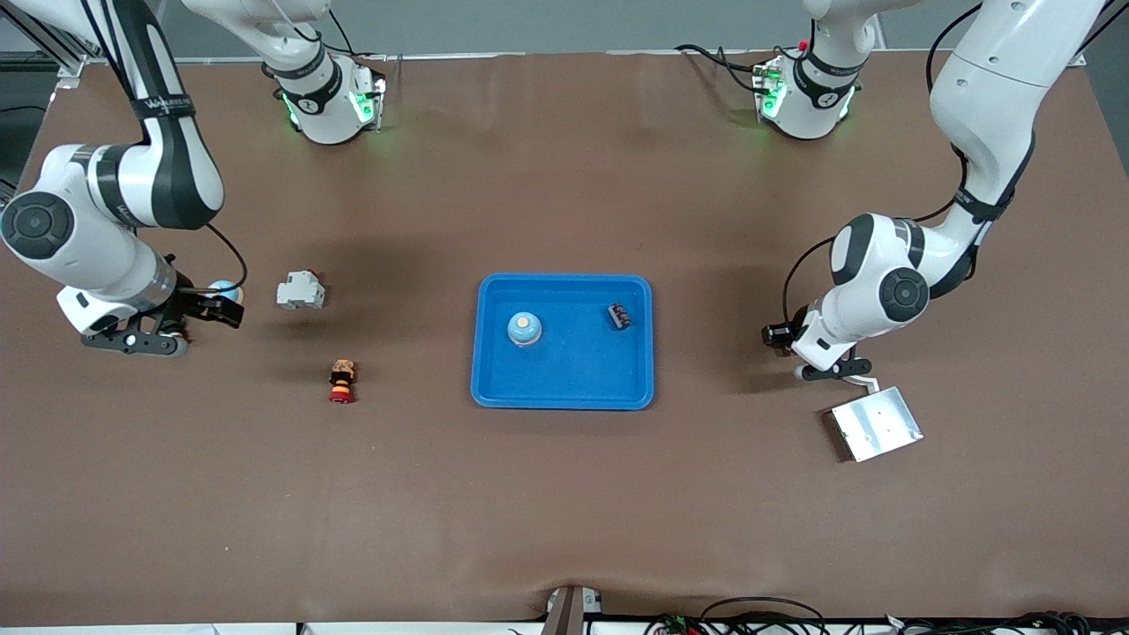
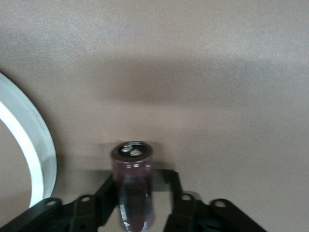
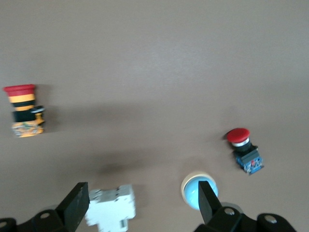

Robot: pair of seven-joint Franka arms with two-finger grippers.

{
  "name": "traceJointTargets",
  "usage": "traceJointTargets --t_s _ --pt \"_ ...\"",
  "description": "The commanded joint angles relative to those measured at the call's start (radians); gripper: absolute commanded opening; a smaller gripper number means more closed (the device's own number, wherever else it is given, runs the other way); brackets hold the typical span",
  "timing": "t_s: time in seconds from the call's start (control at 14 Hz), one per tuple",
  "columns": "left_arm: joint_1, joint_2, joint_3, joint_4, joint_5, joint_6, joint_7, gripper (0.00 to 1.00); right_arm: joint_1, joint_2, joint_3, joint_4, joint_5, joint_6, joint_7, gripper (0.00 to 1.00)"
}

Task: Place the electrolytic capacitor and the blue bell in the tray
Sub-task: 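Grasp the second capacitor with the left gripper while the right gripper reaches the bell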

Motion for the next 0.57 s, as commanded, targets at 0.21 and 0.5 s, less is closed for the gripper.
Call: traceJointTargets --t_s 0.21,0.5 --pt "-0.001 0.0 0.001 0.007 0.024 0.0 -0.018 0.0 -0.127 -0.04 0.019 -0.155 0.1 0.18 -0.181 1.0" --pt "-0.007 -0.011 0.006 0.007 0.024 -0.001 -0.023 0.0 -0.211 -0.037 0.018 -0.2 0.159 0.232 -0.336 1.0"
